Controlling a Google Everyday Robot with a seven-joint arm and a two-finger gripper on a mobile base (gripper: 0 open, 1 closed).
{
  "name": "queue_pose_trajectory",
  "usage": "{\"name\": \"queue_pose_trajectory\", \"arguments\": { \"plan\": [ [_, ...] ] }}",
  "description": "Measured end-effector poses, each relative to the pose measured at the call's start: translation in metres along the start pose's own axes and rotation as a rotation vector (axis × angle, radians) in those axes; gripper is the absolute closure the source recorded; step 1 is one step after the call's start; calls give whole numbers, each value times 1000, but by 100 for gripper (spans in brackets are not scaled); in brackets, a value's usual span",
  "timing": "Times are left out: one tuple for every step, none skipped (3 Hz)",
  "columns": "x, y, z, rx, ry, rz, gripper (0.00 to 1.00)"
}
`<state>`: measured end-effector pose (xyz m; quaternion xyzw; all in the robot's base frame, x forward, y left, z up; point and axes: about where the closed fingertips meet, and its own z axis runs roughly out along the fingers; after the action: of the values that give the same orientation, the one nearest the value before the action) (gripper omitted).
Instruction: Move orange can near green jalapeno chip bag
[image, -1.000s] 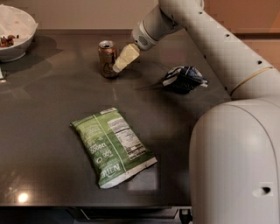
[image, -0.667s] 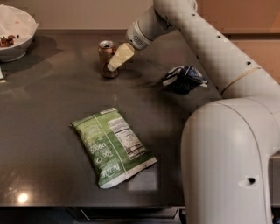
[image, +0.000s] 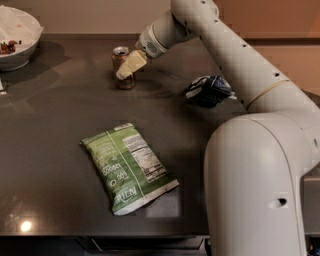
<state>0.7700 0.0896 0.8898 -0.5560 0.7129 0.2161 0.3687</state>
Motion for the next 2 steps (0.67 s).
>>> {"name": "queue_pose_trajectory", "arguments": {
  "plan": [
    [-3, 9, -3, -21, -15, -5, 39],
    [-2, 22, -15, -46, -17, -11, 61]
  ]
}}
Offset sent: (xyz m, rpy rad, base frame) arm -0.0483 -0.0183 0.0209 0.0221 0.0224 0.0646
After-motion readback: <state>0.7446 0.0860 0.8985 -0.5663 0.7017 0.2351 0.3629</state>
